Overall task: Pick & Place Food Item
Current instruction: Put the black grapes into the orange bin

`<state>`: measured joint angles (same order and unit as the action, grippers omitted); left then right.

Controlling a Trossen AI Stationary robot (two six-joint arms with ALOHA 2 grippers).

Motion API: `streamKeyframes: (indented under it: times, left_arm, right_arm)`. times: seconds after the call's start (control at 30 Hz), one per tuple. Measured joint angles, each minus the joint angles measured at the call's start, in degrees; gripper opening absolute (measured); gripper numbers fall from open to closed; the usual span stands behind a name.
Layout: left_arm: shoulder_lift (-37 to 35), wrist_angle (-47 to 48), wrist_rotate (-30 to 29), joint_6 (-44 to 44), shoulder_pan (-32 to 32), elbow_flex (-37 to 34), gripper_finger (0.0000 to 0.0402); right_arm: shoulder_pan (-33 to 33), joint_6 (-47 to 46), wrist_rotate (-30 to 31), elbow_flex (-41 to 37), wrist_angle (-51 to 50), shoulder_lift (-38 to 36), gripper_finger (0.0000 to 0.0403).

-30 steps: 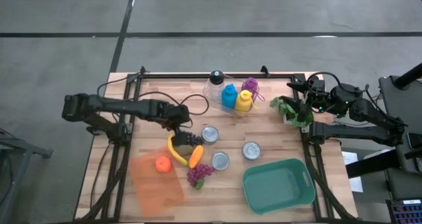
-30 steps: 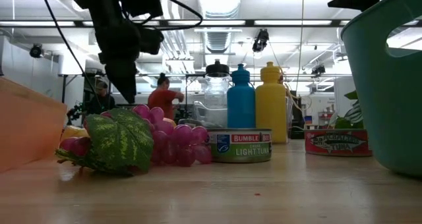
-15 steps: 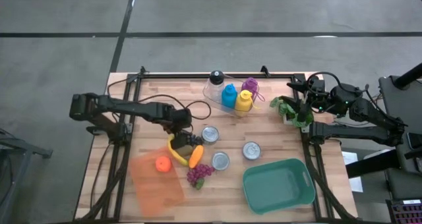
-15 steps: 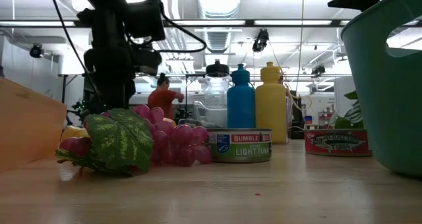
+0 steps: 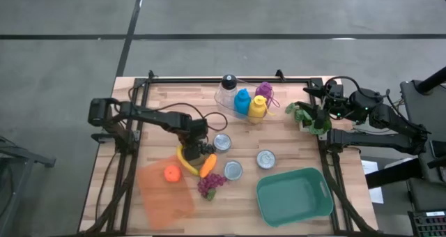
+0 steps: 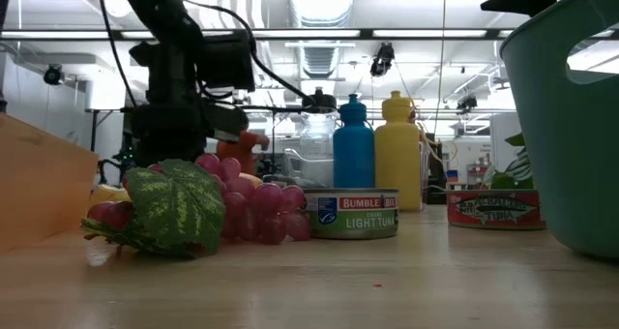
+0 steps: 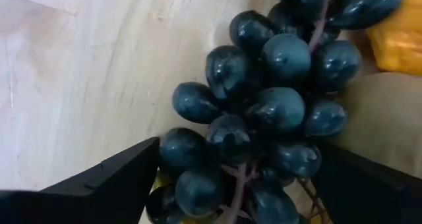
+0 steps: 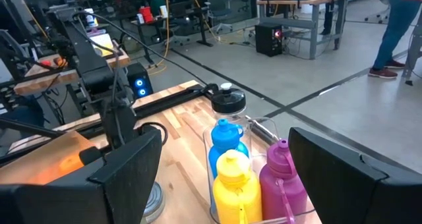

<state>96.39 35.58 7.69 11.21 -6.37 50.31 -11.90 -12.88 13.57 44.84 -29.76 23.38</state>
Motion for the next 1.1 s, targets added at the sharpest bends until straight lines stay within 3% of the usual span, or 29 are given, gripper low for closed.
streamKeyframes:
  times: [0.27, 0.7, 1.1]
  left_arm:
    - [0.55, -0.24, -0.36, 0.13, 0.0, 0.08, 0.0359]
    - [0.52, -0.54, -1.5, 2.06, -0.07, -0.08, 0.023]
    - [-0.88, -1.82, 0.81, 2.73, 0.13, -0.18, 0.0219]
  right_arm:
    - [-0.01, 0.0, 0.01, 0.0, 0.01, 0.01, 0.0329]
    - [-0.02, 0.0, -0.01, 0.0, 0.0, 0.02, 0.0329]
    - [0.0, 0.0, 0.01, 0.0, 0.0, 0.02, 0.0329]
